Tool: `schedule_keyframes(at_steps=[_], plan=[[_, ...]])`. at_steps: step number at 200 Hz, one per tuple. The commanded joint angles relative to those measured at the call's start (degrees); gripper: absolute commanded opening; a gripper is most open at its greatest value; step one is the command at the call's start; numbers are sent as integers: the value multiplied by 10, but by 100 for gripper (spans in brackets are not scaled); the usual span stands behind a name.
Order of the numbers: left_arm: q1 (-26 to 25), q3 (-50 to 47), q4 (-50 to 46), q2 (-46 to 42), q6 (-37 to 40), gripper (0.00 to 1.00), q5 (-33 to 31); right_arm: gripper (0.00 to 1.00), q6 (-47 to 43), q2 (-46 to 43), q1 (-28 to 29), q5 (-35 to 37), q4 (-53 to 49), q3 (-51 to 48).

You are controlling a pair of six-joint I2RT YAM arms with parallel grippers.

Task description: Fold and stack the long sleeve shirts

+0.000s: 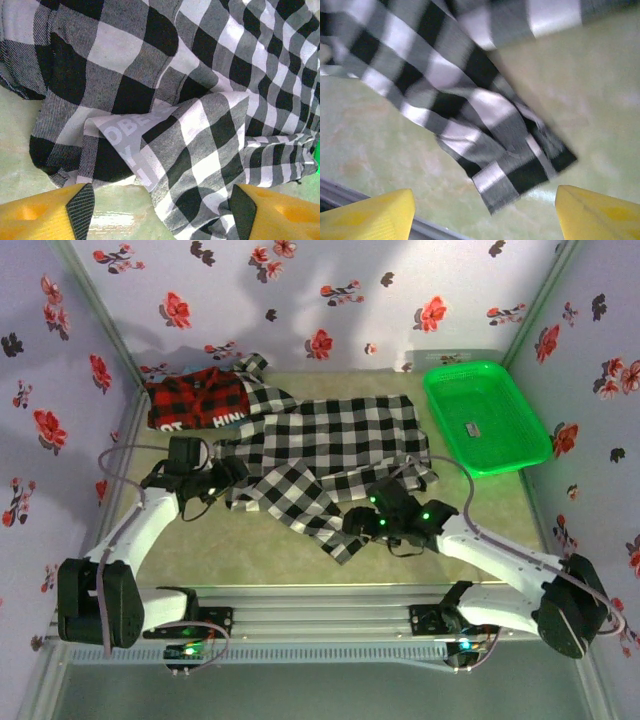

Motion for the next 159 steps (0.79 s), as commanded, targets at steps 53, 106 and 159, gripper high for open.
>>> schedule_keyframes(at_steps=[53,106,159], plan=[[-5,49,-23,-93,157,91,8,76,187,149,26,-10,59,2],[-5,108,-80,-164,251,100,-16,65,158,303,38,41,0,101],[-4,111,-124,-192,248,100,-29,6,79,339,32,131,-127,210]])
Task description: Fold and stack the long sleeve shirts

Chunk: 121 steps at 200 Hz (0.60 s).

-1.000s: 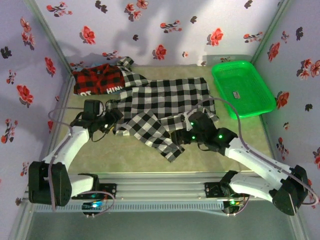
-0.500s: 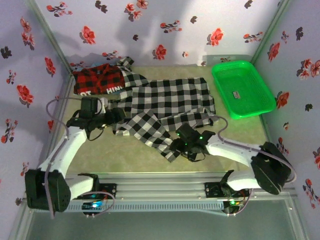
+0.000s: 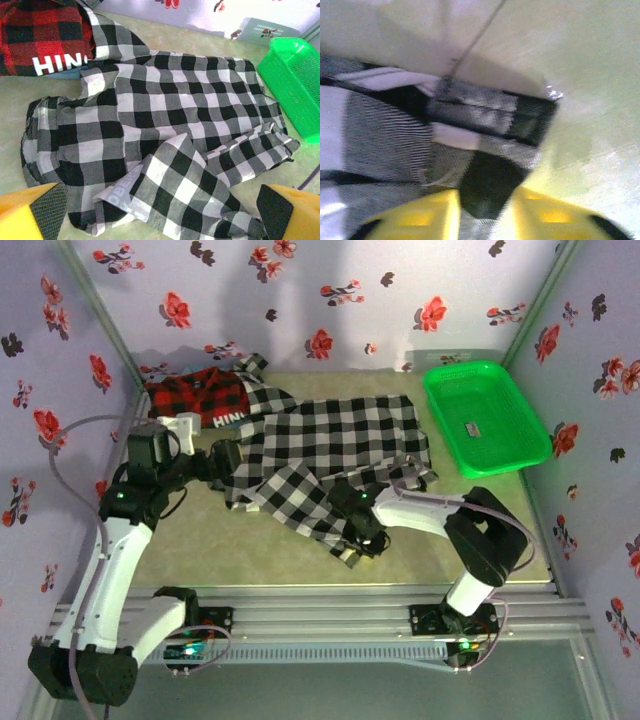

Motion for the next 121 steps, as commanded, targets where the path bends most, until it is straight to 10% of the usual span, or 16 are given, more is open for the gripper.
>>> schedule_keyframes(at_steps=[1,121], plan=[[-2,-7,-30,-16,10,100,-3,6,-54,17,-4,88,-7,54],[-90,-94,119,113,-216,100,-27,0,-448,-10,-131,215,-175,292]])
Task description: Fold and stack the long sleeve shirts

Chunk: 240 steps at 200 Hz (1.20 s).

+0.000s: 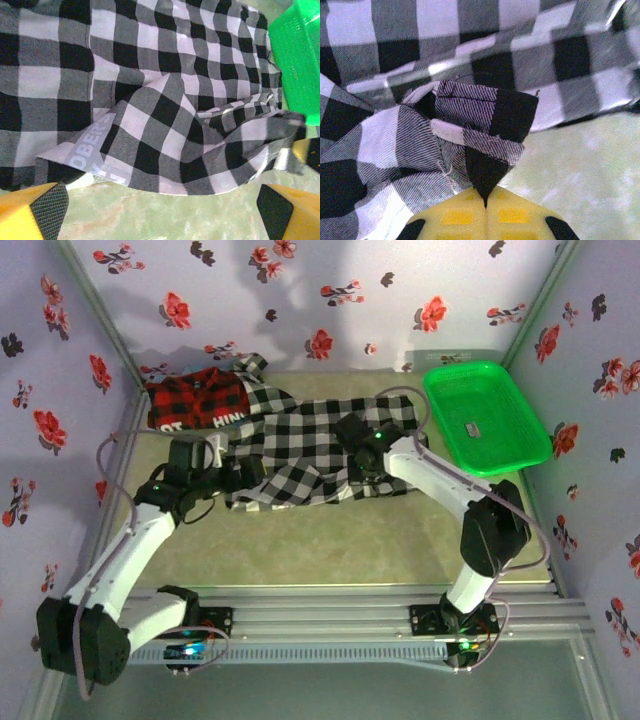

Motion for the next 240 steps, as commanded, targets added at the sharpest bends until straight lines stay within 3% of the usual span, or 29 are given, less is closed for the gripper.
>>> schedule_keyframes(at_steps=[1,107,185,240], plan=[[-9,-1,37,28,-59,100,-33,0,-101,-13,-21,37,-33,29],[-34,-18,145,146,-207,98,-79,5,-203,17,-84,14,21,46],[-74,8,200,216,-237,77,-64,9,-247,55,-96,7,43,76],[-89,-15,248,260,-257,72,-62,11,-256,67,-118,2,43,73]])
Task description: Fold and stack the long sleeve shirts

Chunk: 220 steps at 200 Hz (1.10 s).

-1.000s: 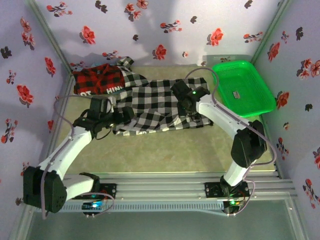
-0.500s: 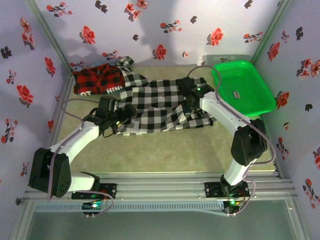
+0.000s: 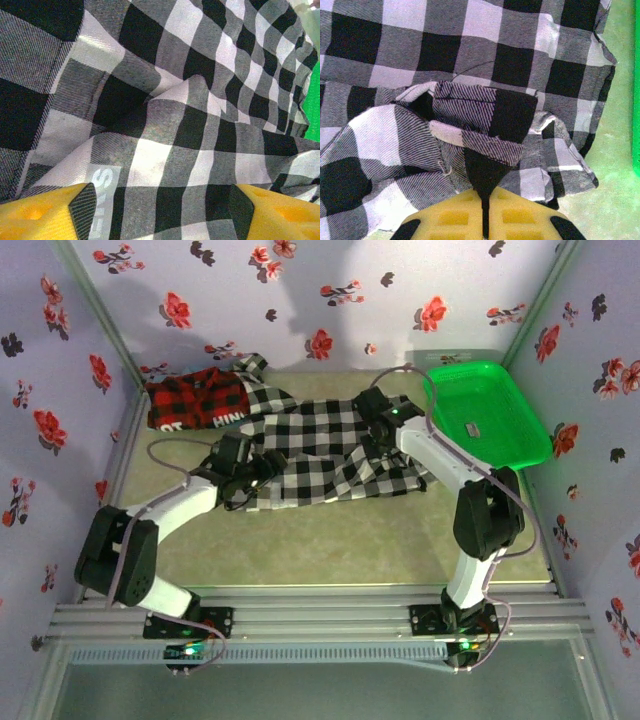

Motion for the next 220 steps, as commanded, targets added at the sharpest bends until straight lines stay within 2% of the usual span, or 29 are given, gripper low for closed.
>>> schedule_keyframes(at_steps=[1,56,124,131,142,168,200,220], plan=[[-9,-9,31,22,-12,72,1,11,-15,10,-14,-4,0,14],[-10,-20,30,76,-4,67,-57,15,-15,29,-47,-27,7,-3],[-9,-20,38,97,22,67,-73,20,-3,66,-80,-49,23,-36],[-9,-21,42,95,26,67,-70,23,-1,70,-84,-50,24,-39],[-9,-25,50,86,31,69,-66,34,3,78,-90,-50,24,-43],[-10,-29,56,45,32,79,-49,49,26,86,-109,-41,18,-56],[-3,-6,-34,-67,41,93,-60,57,76,44,-125,-18,4,-68],[17,11,-108,-116,58,96,-51,64,84,1,-120,-96,38,-93]])
